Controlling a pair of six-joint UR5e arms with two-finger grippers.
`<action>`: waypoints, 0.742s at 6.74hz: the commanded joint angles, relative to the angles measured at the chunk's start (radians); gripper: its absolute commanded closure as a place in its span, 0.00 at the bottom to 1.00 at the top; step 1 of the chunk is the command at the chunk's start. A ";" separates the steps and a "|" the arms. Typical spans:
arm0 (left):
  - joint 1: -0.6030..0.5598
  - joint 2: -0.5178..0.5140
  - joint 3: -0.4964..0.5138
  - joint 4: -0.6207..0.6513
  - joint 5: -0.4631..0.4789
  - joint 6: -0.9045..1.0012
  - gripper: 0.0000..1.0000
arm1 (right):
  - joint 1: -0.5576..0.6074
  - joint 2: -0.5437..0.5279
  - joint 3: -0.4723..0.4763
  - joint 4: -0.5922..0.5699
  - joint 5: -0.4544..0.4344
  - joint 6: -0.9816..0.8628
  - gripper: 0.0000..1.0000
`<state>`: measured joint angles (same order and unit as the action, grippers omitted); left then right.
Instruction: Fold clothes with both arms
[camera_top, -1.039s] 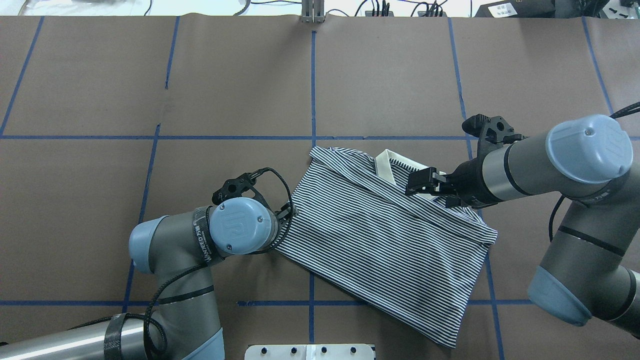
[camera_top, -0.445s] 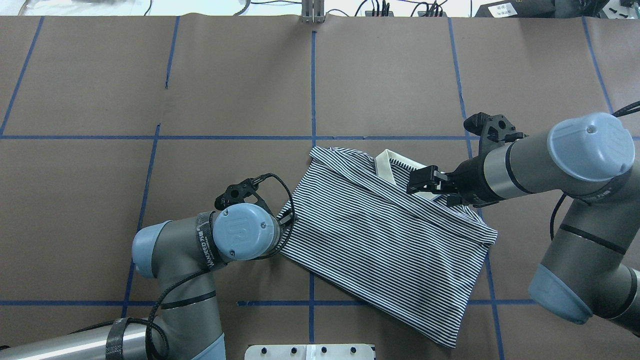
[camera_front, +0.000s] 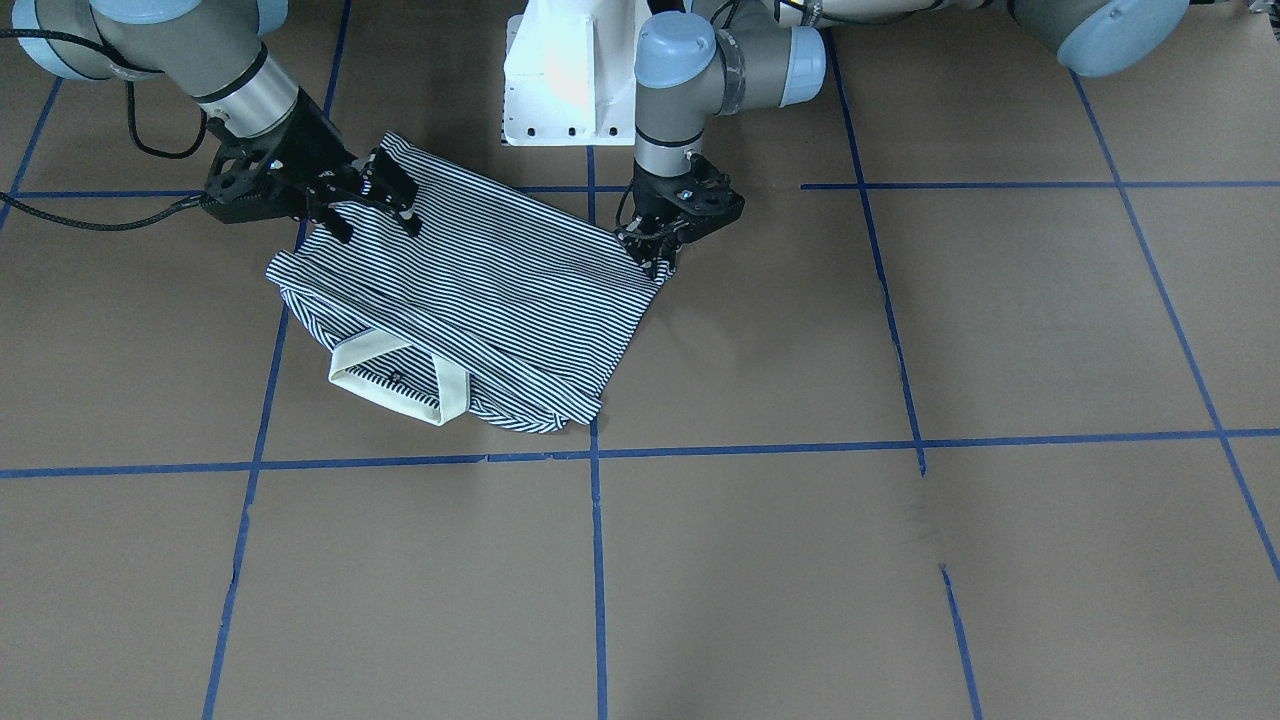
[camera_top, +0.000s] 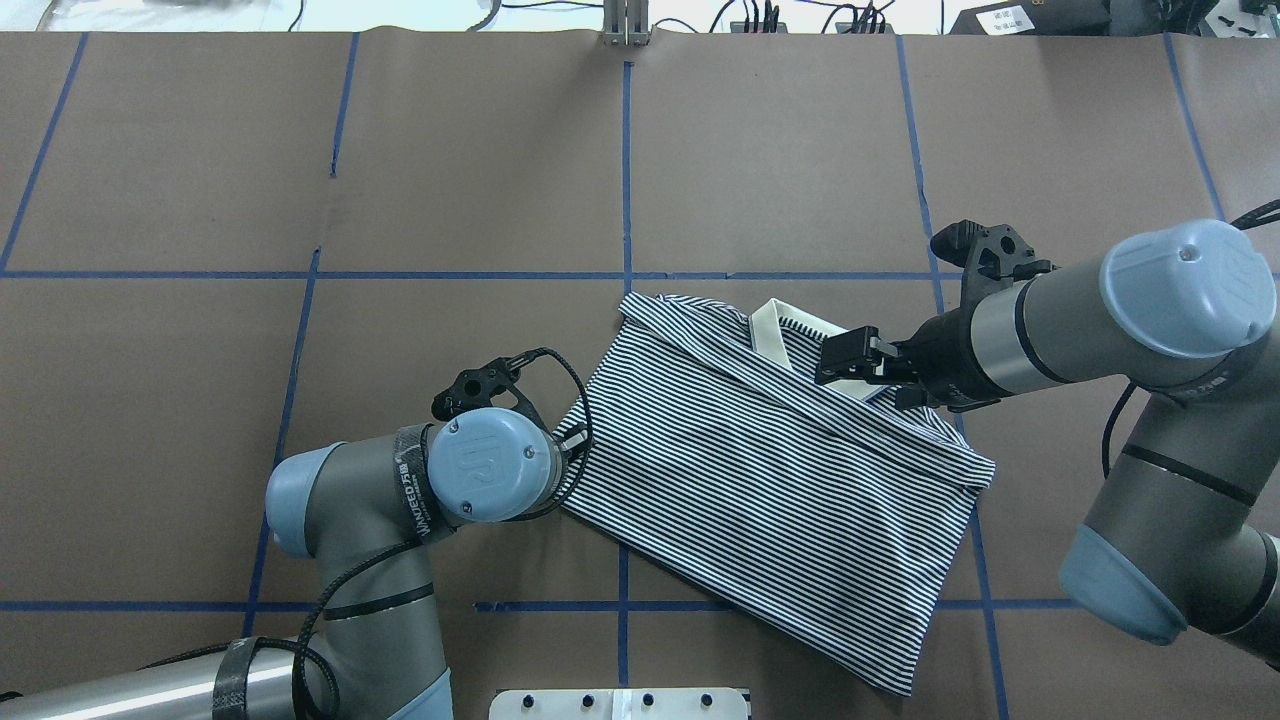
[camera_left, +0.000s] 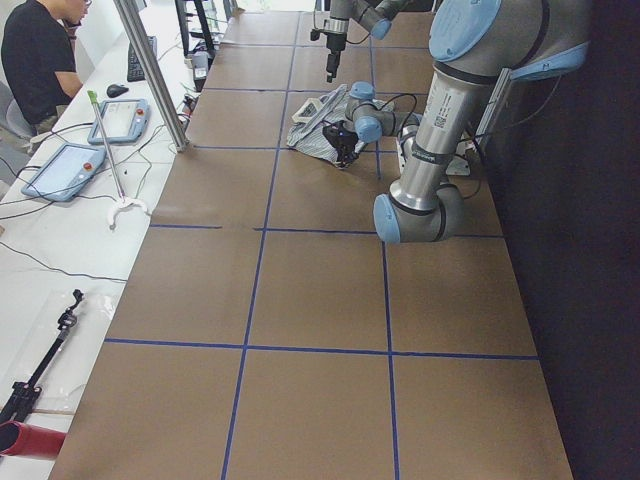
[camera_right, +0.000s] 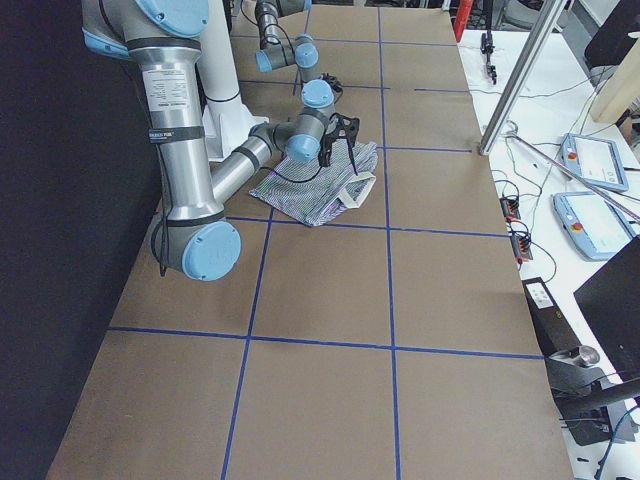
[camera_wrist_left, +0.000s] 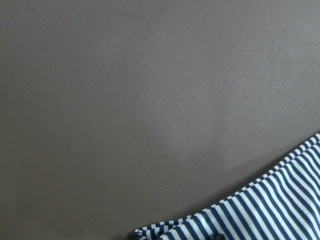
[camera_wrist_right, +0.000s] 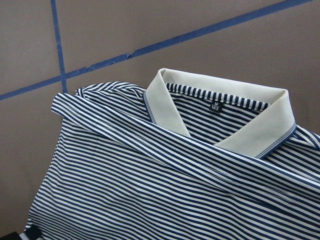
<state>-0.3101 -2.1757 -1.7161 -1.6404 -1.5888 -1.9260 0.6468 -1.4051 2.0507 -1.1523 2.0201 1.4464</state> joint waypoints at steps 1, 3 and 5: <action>0.000 -0.004 -0.005 0.022 0.000 0.007 1.00 | 0.001 0.000 0.002 -0.003 0.000 0.000 0.00; -0.035 0.000 -0.011 0.042 0.001 0.010 1.00 | 0.001 0.000 0.002 -0.004 -0.001 0.000 0.00; -0.113 0.001 0.003 0.053 0.025 0.070 1.00 | 0.001 0.002 0.002 -0.004 -0.001 0.005 0.00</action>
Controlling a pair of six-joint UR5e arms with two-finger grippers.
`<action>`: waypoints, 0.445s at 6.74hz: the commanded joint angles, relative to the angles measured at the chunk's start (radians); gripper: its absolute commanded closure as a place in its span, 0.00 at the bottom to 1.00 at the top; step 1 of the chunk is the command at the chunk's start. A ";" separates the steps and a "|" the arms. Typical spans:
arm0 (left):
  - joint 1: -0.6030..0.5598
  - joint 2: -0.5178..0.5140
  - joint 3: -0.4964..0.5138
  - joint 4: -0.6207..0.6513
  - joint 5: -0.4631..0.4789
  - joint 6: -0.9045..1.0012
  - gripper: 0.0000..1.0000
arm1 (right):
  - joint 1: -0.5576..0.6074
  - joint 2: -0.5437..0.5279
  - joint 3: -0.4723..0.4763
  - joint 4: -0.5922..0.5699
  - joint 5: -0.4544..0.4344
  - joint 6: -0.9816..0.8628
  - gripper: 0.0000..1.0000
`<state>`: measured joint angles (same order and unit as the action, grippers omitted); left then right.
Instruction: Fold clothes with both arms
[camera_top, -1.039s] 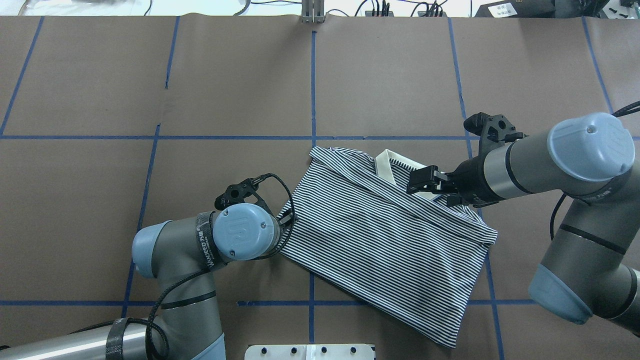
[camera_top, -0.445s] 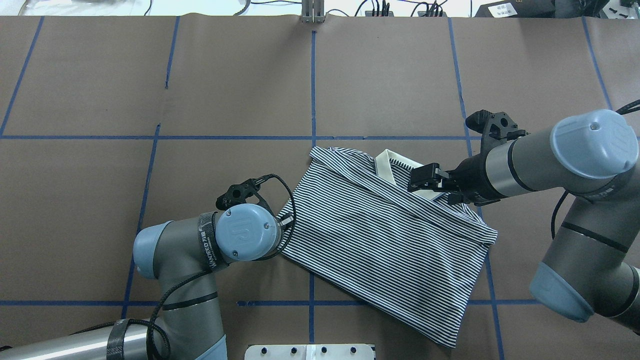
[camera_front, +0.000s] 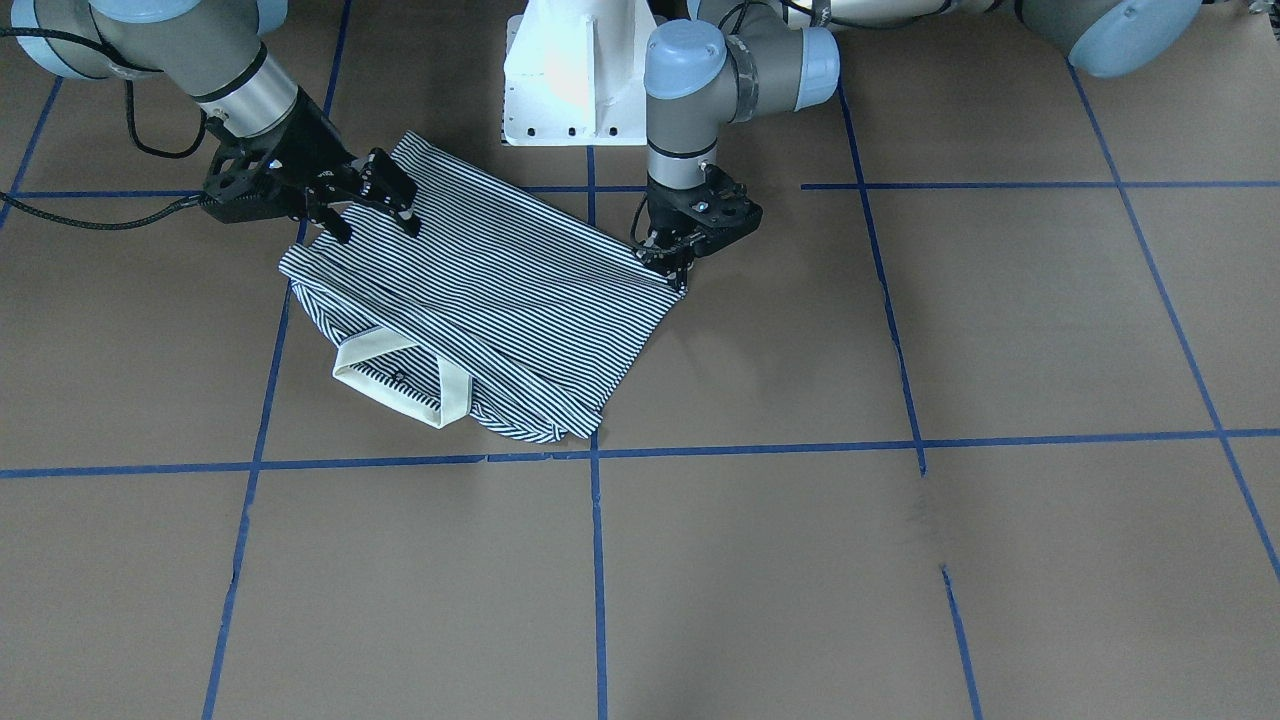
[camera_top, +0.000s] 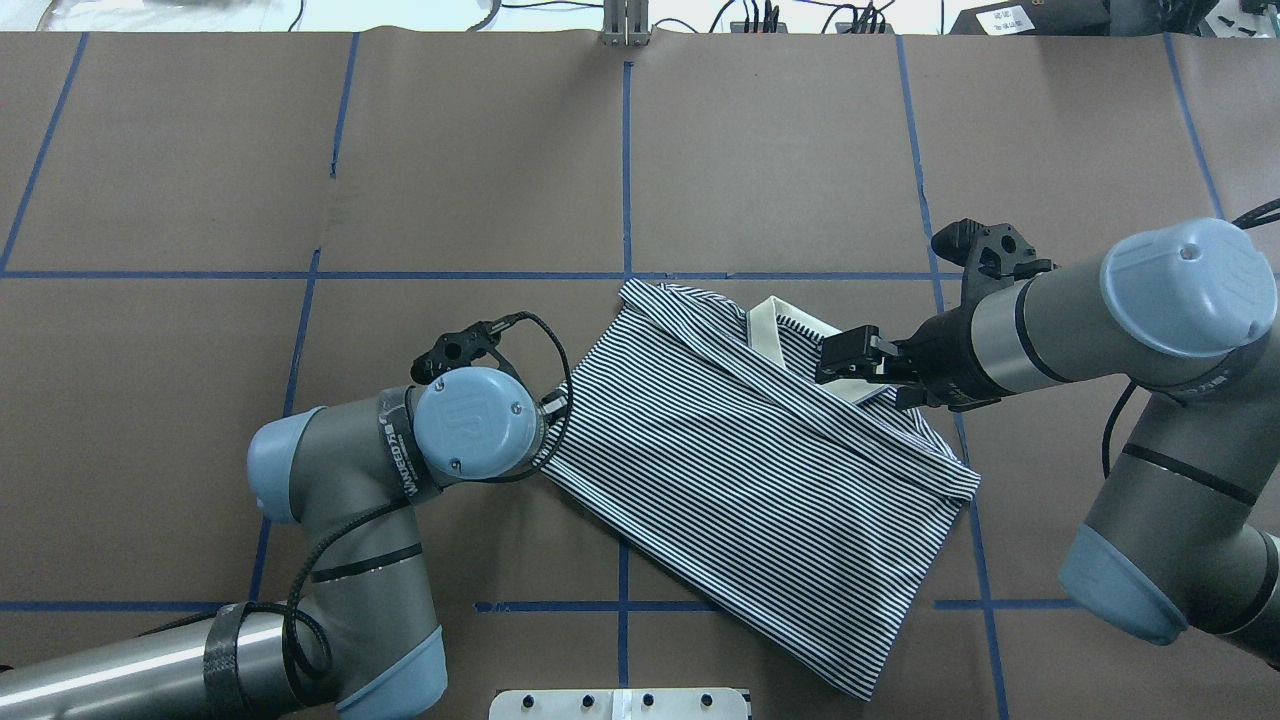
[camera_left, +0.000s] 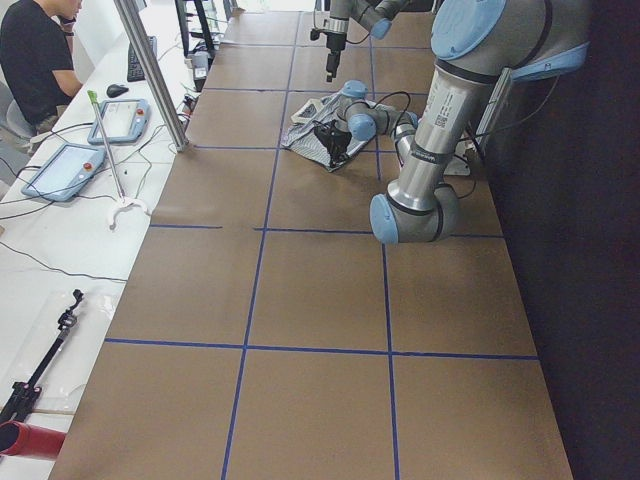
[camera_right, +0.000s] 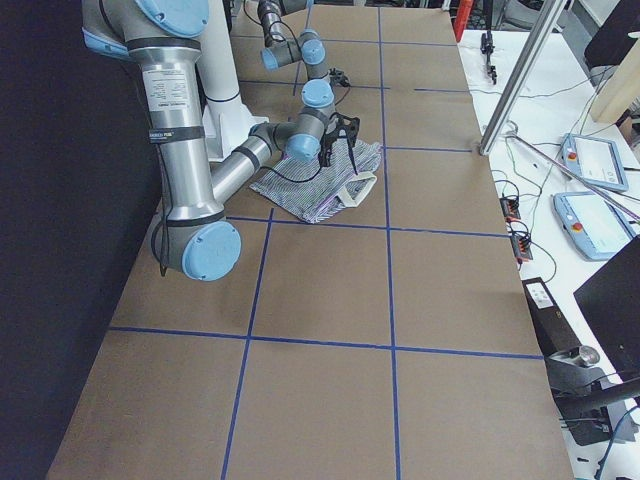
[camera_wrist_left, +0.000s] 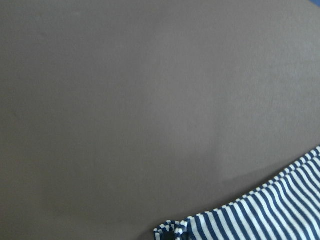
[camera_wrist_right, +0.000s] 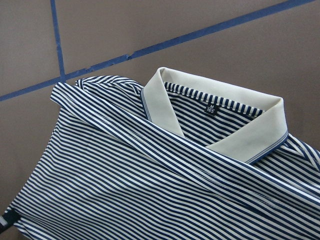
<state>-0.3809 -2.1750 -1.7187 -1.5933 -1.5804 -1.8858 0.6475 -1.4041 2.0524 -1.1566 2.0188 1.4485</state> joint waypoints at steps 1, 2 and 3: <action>-0.083 -0.003 0.016 0.006 0.064 0.060 1.00 | 0.000 0.007 0.000 0.000 -0.002 0.006 0.00; -0.137 -0.005 0.031 -0.002 0.104 0.138 1.00 | 0.000 0.007 0.000 0.000 -0.002 0.006 0.00; -0.200 -0.038 0.086 -0.028 0.108 0.208 1.00 | 0.000 0.007 -0.001 0.000 -0.003 0.007 0.00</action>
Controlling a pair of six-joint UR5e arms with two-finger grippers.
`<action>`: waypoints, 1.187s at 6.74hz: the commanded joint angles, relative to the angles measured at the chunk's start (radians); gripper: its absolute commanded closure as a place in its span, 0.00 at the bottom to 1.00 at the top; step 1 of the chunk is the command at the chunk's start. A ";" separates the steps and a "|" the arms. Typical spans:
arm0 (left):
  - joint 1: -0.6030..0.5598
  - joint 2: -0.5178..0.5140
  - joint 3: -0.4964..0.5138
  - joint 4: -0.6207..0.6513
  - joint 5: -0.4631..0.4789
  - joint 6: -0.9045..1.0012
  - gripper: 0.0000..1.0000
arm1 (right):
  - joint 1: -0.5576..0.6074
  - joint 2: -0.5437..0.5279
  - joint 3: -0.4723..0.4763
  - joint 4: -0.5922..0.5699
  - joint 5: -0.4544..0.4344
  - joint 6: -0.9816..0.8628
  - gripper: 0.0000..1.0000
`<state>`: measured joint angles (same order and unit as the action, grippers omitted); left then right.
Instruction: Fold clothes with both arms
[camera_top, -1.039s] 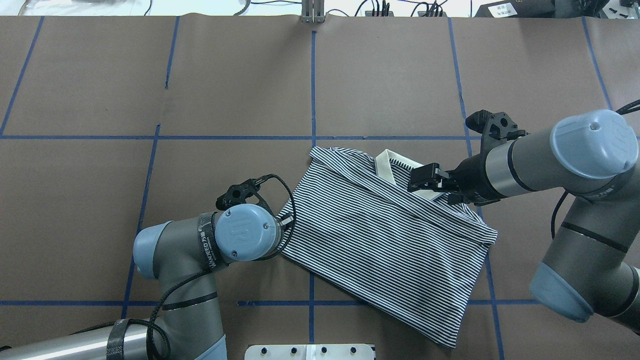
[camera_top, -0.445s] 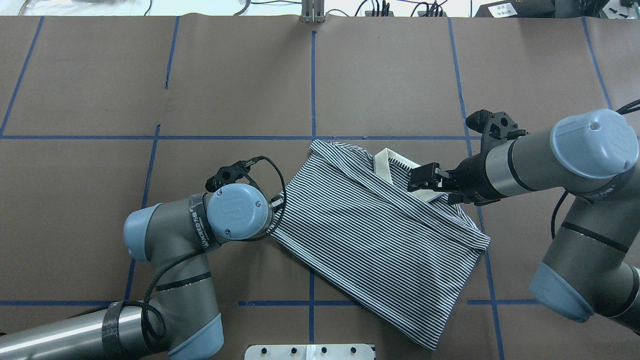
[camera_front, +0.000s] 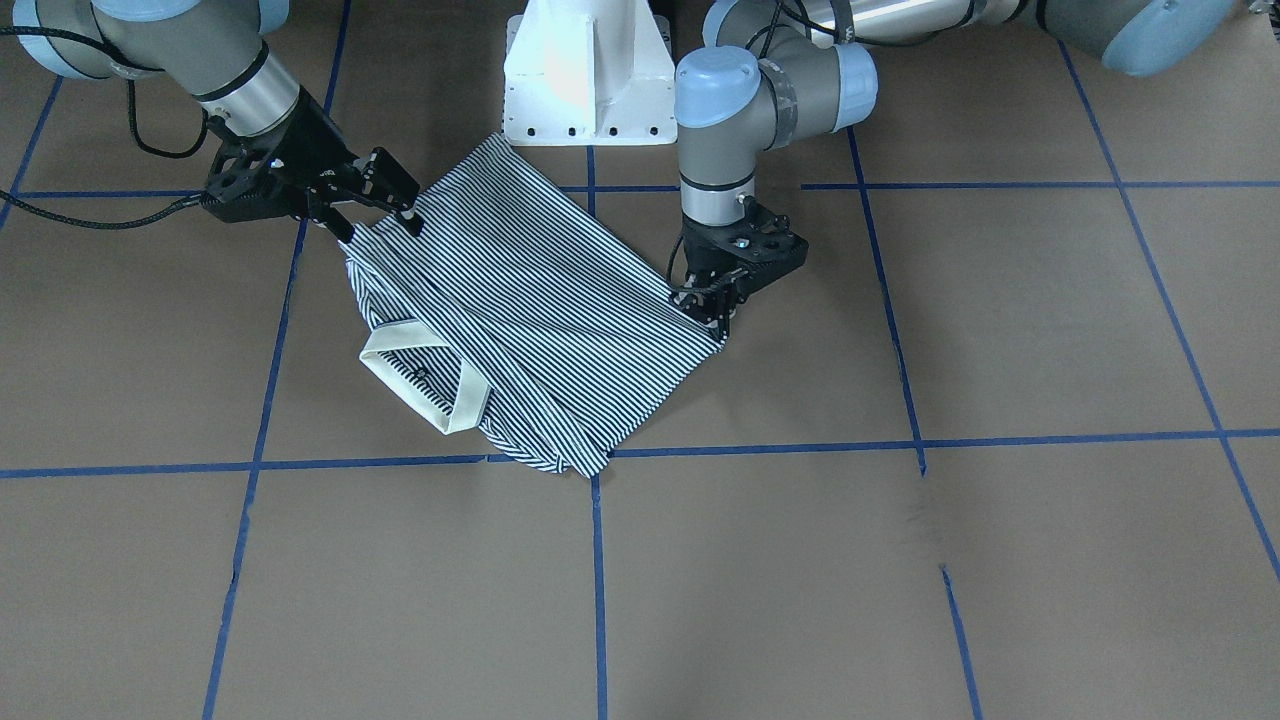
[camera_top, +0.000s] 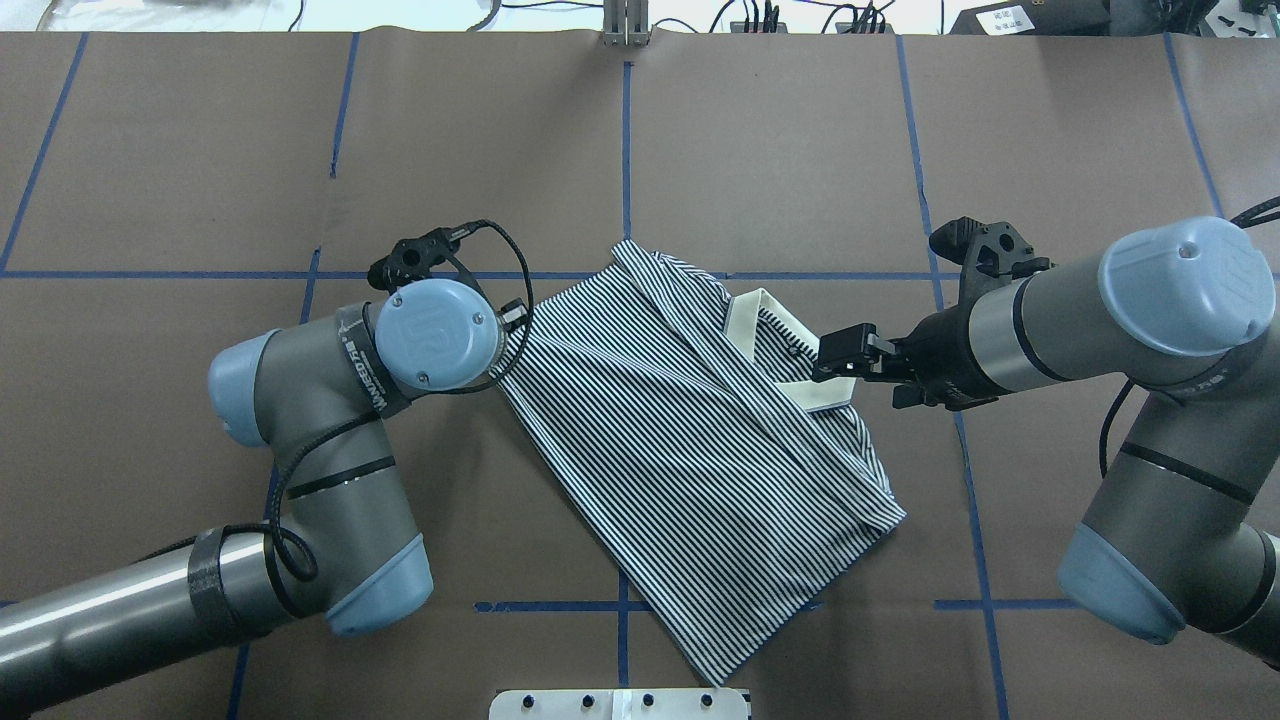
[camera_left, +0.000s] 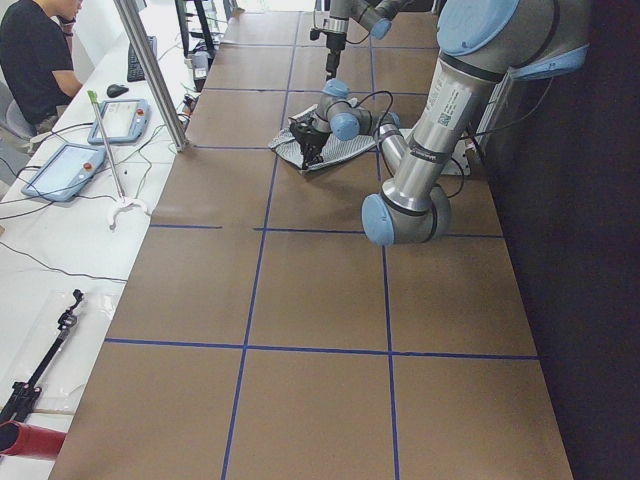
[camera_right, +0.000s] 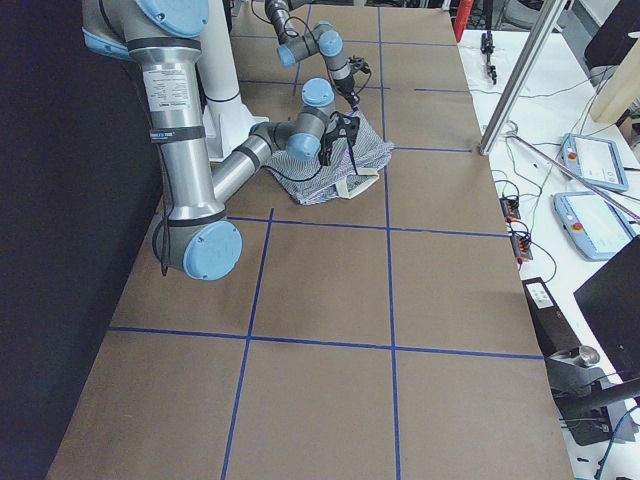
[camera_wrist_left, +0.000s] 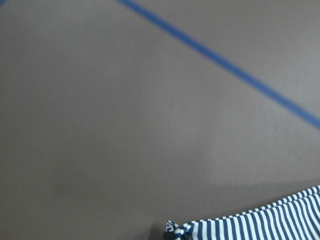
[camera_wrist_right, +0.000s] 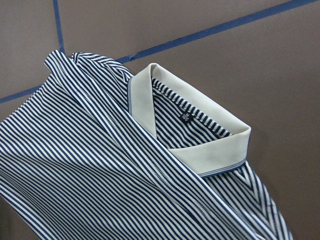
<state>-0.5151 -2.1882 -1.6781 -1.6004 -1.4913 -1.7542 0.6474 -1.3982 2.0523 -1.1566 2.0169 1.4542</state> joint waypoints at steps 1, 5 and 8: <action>-0.112 -0.092 0.180 -0.111 0.037 0.137 1.00 | 0.000 0.002 0.002 0.000 -0.001 0.002 0.00; -0.155 -0.301 0.583 -0.479 0.140 0.236 1.00 | 0.008 0.001 0.000 0.000 -0.007 0.003 0.00; -0.158 -0.320 0.705 -0.563 0.219 0.347 0.00 | 0.009 0.008 -0.006 -0.002 -0.015 0.003 0.00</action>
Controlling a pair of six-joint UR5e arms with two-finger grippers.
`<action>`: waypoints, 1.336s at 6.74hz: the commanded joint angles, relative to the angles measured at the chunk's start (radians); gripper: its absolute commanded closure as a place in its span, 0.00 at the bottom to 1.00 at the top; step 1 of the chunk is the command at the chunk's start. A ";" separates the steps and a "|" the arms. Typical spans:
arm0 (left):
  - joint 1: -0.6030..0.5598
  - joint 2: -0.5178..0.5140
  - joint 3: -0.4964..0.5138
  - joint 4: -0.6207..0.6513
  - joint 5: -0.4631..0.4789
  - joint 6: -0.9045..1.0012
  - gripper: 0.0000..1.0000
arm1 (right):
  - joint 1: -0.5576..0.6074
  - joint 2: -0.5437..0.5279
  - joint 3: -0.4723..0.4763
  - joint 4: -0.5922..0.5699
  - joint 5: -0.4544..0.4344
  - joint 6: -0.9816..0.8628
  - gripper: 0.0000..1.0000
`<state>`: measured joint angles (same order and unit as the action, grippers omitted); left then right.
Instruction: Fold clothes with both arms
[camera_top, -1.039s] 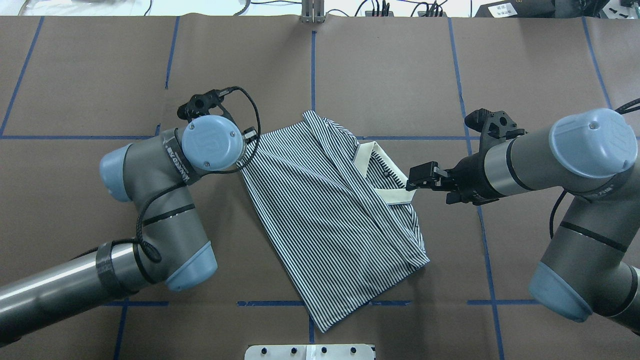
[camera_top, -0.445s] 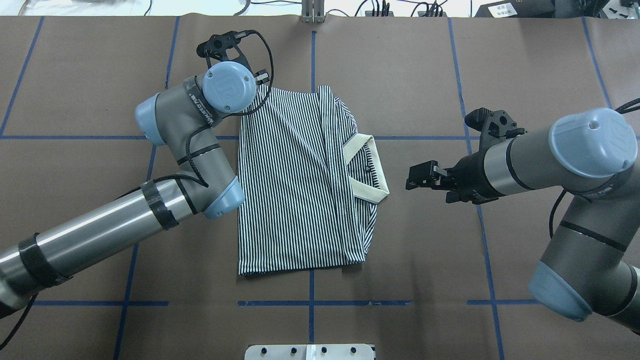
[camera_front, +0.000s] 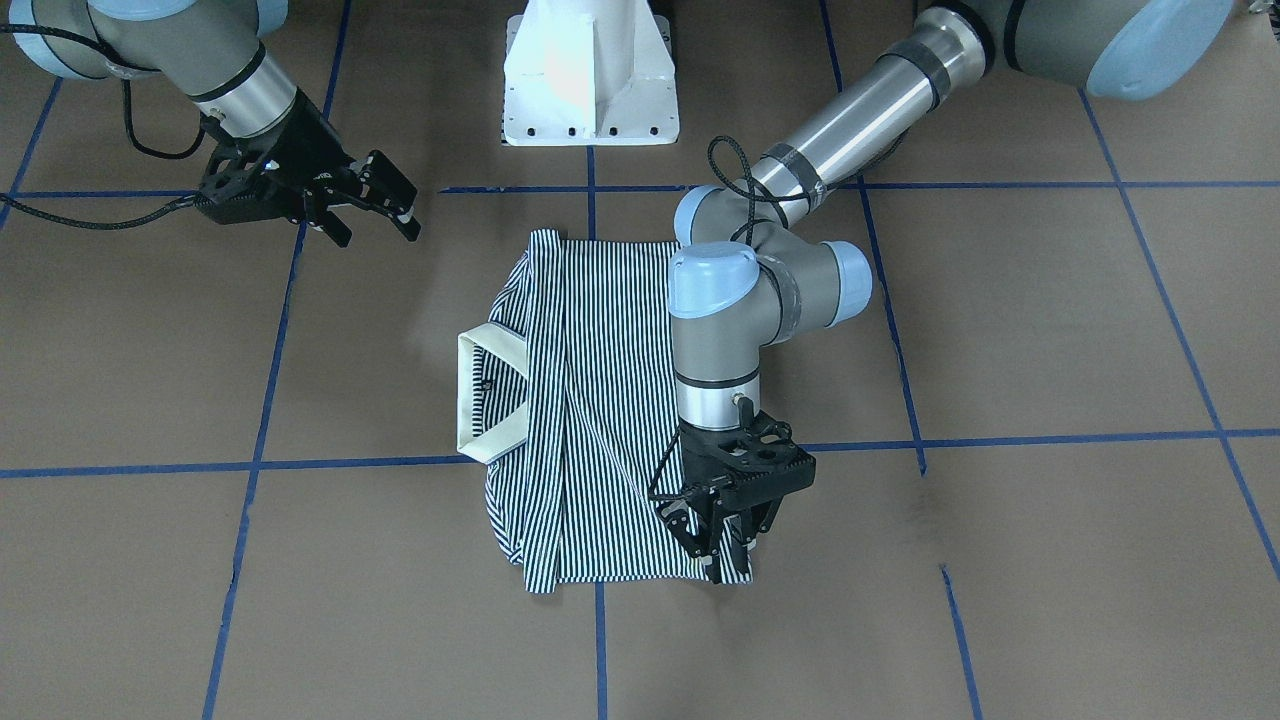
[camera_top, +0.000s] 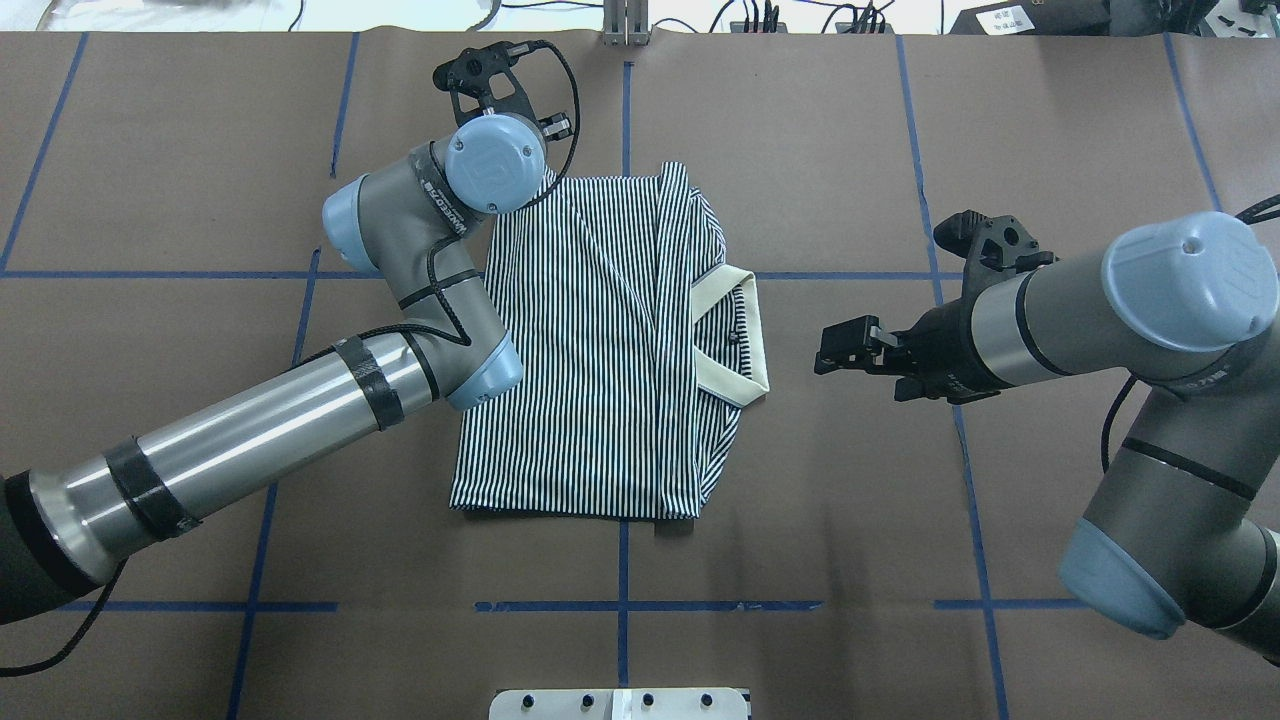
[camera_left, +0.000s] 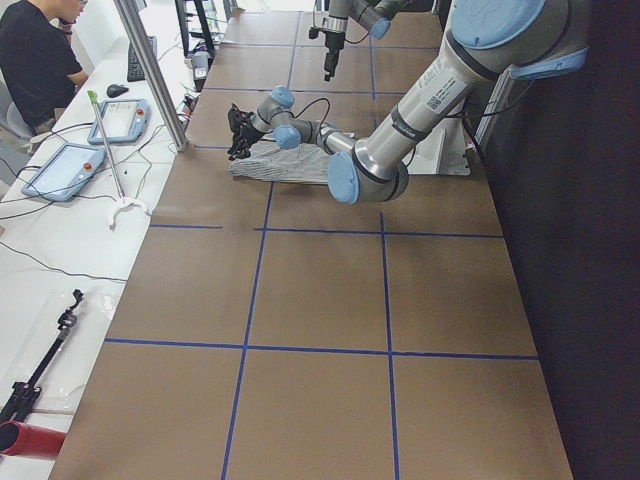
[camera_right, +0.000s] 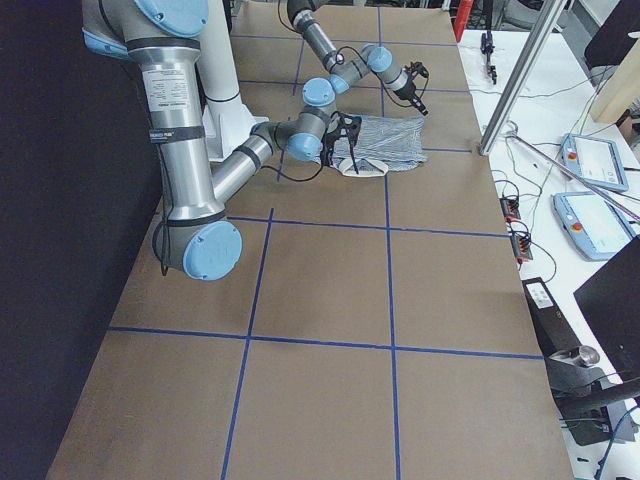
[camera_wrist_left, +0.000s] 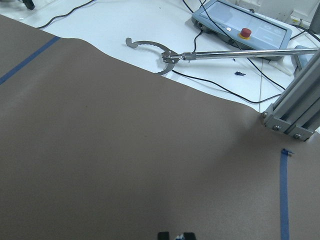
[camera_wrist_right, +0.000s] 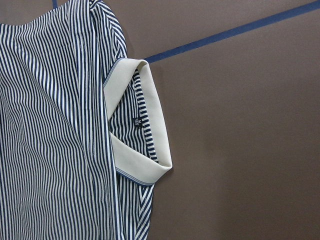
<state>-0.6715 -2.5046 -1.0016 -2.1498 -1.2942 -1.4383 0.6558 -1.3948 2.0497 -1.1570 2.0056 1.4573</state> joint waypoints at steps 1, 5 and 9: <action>-0.026 -0.005 0.024 -0.015 0.013 0.079 0.00 | 0.001 0.007 -0.003 -0.001 -0.010 -0.002 0.00; -0.089 0.169 -0.312 0.071 -0.396 0.119 0.00 | -0.048 0.167 -0.031 -0.297 -0.079 -0.064 0.00; -0.016 0.392 -0.826 0.355 -0.499 0.147 0.00 | -0.166 0.416 -0.245 -0.417 -0.209 -0.107 0.00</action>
<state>-0.7055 -2.1872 -1.7091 -1.8234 -1.7869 -1.2952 0.5199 -1.0561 1.8929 -1.5674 1.8175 1.3516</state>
